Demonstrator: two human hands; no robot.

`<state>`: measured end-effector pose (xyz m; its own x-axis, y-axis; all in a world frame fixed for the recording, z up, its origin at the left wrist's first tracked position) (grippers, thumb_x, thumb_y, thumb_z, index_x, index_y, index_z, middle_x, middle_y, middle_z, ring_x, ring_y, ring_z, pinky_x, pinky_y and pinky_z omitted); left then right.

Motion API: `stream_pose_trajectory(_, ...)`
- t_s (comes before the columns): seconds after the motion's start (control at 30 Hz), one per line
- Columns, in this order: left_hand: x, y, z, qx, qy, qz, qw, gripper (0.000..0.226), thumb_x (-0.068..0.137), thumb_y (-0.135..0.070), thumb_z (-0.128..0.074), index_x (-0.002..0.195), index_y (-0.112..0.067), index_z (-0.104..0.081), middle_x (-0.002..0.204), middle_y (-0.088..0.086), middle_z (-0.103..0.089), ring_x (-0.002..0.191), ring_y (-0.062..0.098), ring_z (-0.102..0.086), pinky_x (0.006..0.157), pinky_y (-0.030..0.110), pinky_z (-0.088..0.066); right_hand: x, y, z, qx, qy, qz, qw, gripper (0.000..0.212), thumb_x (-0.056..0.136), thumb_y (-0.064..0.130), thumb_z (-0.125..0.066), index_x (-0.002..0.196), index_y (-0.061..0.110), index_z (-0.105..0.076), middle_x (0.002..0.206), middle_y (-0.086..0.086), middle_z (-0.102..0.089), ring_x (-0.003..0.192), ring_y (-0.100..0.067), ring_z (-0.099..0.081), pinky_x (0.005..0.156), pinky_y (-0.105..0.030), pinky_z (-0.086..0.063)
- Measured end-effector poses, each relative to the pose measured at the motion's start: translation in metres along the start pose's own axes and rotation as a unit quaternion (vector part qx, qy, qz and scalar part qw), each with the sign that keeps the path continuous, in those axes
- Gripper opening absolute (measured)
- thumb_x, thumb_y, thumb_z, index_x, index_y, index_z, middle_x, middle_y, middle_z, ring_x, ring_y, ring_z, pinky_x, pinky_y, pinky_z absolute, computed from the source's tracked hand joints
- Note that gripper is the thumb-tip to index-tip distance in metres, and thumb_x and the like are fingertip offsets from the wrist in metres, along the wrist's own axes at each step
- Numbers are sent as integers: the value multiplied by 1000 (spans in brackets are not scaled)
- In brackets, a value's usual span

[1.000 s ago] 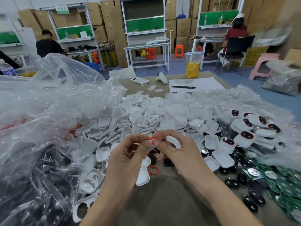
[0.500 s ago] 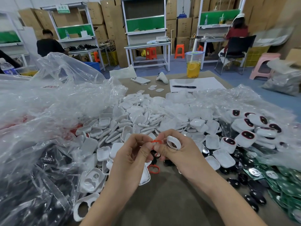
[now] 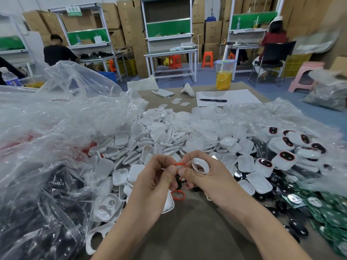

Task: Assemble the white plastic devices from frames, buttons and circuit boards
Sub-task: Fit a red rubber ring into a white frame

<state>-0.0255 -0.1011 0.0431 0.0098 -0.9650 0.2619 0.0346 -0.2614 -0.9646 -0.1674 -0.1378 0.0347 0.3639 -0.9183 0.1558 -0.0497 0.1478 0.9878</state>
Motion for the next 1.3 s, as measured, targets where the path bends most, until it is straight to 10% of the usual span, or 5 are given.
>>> stream_pose_trajectory(0.37,-1,9,0,50,20,-17,998,38,98,-13,-64,116,-47,-66,94,-8,-69,90,15,-70,69,31,-62,-2,0,4,52,-33,-9,998,17,89,31,-76,105,36,-71,77,1,-71,69,-13,-63,75,-35,-54)
stream_pose_trajectory(0.6,-2,9,-1,140,30,-53,988,30,94,-35,-60,120,-49,-62,99,-14,-72,94,8,-71,73,23,-61,-2,1,4,26,-28,5,999,21,91,27,-74,105,40,-70,71,3,-65,64,-7,-58,65,-17,-51)
stream_pose_trajectory(0.8,-3,-2,0,153,12,-73,985,21,102,-26,-59,99,-46,-61,88,-16,-74,91,0,-68,65,2,-49,-3,2,1,11,-29,4,1000,21,92,27,-72,107,42,-69,80,-8,-69,69,-11,-61,73,-27,-55)
stream_pose_trajectory(1.07,0,6,-1,100,34,-47,993,8,100,-30,-63,104,-30,-69,92,0,-71,89,22,-70,68,32,-63,-2,1,-2,-7,-6,11,1000,16,93,28,-70,103,40,-71,76,8,-68,71,-7,-62,74,-21,-53)
stream_pose_trajectory(1.3,-2,1,6,93,-29,-43,994,15,92,-19,-70,85,-32,-70,89,-3,-67,78,15,-69,58,24,-60,0,-3,-1,76,-32,1,997,20,89,44,-73,104,30,-73,66,-2,-61,70,-17,-62,81,-39,-55)
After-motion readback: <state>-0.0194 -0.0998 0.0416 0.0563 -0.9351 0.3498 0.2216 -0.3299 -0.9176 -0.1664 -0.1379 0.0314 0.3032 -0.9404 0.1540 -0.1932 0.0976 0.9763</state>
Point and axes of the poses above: each hand's wrist, its own x-axis towards the middle knuckle, its own z-axis out of the back of the hand, y = z × x, the point moved 5 cm from there along x, towards the middle knuckle
